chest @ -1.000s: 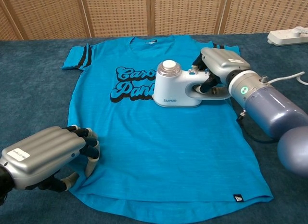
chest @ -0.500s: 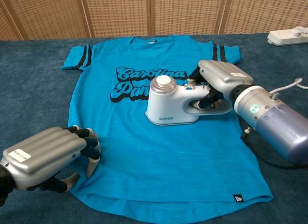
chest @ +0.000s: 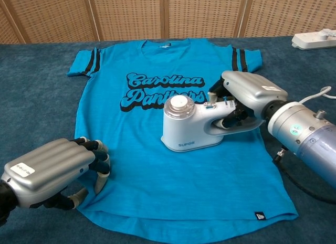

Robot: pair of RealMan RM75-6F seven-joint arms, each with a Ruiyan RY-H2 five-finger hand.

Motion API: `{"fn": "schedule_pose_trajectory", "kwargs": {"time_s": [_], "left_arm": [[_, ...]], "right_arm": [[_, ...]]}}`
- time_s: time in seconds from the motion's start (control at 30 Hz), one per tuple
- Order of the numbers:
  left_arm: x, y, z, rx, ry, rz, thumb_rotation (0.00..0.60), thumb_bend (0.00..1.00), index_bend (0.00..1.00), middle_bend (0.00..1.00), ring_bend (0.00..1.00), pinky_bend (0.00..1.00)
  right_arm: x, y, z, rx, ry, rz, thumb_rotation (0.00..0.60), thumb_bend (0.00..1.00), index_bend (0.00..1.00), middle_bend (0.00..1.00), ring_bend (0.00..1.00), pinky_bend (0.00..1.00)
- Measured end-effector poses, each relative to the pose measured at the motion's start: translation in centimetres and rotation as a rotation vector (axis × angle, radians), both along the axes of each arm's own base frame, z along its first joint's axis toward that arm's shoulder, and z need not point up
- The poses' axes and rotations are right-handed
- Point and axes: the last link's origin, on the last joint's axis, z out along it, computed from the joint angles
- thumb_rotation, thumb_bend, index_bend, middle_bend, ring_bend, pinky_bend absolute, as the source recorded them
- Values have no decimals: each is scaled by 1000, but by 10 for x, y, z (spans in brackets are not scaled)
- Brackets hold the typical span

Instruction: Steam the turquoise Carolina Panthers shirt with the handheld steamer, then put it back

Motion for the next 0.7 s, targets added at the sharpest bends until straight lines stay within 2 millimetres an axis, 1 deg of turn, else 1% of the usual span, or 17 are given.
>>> {"fn": "schedule_pose_trajectory", "kwargs": {"time_s": [0.17, 0.27, 0.53, 0.6, 0.7], "left_arm": [[0, 0, 1, 2, 1, -1, 553, 473, 662, 355, 173, 166], [0, 0, 2, 7, 2, 1, 554, 472, 662, 355, 173, 166], [-1, 0, 3, 8, 5, 1, 553, 471, 662, 355, 173, 166], [-1, 0, 3, 9, 5, 0, 552, 471, 662, 355, 173, 166], [0, 0, 3, 10, 6, -2, 556, 472, 662, 355, 173, 166]], "right_arm": [[-4, -3, 1, -6, 8, -7, 600, 345, 669, 669, 659, 523], [-10, -7, 5, -19, 17, -16, 600, 345, 669, 669, 659, 522], [-35, -20, 30, -82, 39, -63, 600, 344, 670, 669, 659, 522], [-39, -22, 36, -95, 36, -73, 600, 344, 670, 669, 659, 522], [-40, -23, 43, -104, 24, -74, 600, 344, 669, 668, 659, 522]]}}
